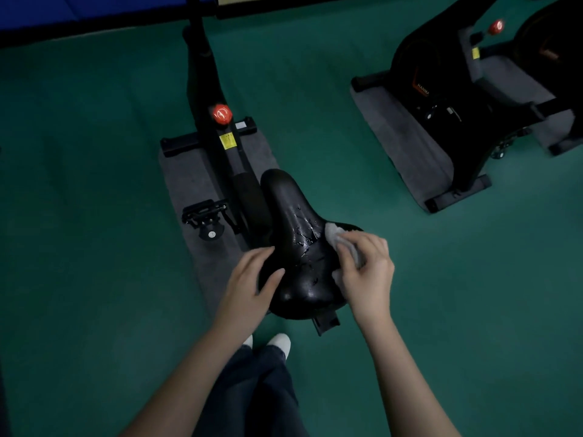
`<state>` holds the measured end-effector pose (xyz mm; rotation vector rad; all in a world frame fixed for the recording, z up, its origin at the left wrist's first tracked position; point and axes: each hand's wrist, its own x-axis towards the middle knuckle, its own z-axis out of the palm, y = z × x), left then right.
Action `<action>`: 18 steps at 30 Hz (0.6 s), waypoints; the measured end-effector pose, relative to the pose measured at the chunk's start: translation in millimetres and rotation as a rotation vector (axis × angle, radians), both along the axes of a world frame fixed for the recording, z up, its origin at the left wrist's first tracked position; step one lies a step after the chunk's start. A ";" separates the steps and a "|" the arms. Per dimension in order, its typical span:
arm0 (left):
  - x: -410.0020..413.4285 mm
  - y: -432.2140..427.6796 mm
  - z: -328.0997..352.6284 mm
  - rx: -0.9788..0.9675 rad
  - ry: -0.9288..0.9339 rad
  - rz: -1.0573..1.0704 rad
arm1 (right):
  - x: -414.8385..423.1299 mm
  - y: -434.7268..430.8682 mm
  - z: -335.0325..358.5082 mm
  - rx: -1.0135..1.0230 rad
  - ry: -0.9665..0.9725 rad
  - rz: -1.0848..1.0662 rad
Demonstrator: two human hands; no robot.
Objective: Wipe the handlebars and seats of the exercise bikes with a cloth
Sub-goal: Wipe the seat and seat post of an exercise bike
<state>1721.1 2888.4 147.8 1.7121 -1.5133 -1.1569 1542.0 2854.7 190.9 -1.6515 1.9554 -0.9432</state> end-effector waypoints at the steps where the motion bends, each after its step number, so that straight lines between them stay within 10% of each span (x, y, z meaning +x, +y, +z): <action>1: -1.0 -1.0 -0.7 0.000 0.014 0.004 | 3.4 -9.9 0.9 0.022 -0.005 -0.011; 18: -23.5 -5.0 -13.2 0.026 0.166 0.264 | 18.3 -63.8 -2.9 0.055 -0.195 0.255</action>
